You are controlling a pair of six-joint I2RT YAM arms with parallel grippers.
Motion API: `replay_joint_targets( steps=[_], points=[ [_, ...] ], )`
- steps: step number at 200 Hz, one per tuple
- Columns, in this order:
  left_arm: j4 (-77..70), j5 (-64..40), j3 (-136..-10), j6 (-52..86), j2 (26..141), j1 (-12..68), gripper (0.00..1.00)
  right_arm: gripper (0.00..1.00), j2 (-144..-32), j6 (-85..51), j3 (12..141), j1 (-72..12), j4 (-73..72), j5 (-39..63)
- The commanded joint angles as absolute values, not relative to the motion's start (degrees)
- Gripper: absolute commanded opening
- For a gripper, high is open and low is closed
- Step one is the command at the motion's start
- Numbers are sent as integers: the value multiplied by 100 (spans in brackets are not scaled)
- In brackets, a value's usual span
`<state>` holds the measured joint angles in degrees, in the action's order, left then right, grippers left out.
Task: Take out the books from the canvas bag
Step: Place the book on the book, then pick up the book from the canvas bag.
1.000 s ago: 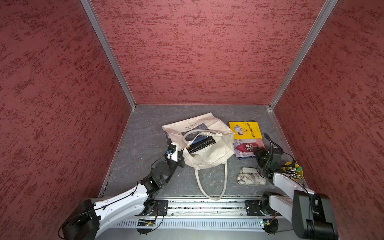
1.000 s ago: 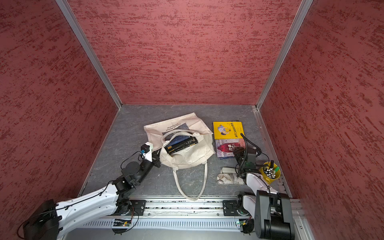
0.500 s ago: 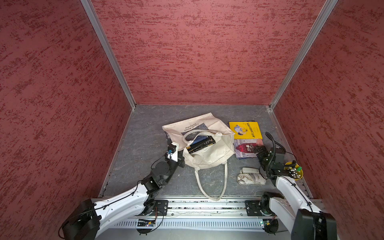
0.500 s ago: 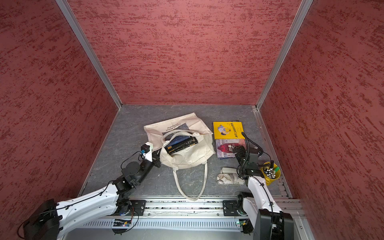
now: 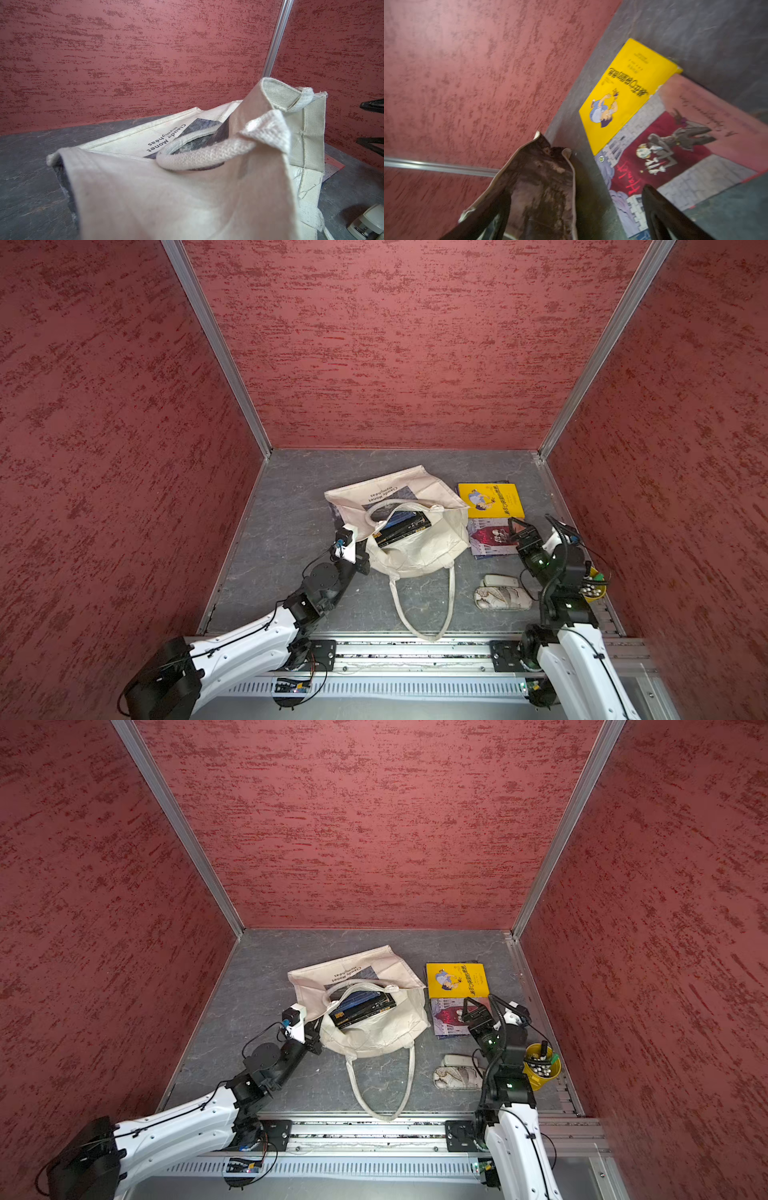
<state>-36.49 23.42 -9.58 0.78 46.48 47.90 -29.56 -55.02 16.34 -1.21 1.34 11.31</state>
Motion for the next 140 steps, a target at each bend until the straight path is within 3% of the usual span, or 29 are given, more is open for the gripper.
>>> replay_joint_targets(
  steps=[1, 140],
  points=[
    [-4088, 2246, -1043, 91, 4658, 4808, 0, 99, -3064, -5638, 1761, -925, -55, 491],
    [-4254, 2311, -1016, 47, 4864, 4808, 0, 99, -4489, -6456, 1333, -4095, -2423, -1263]
  ],
)
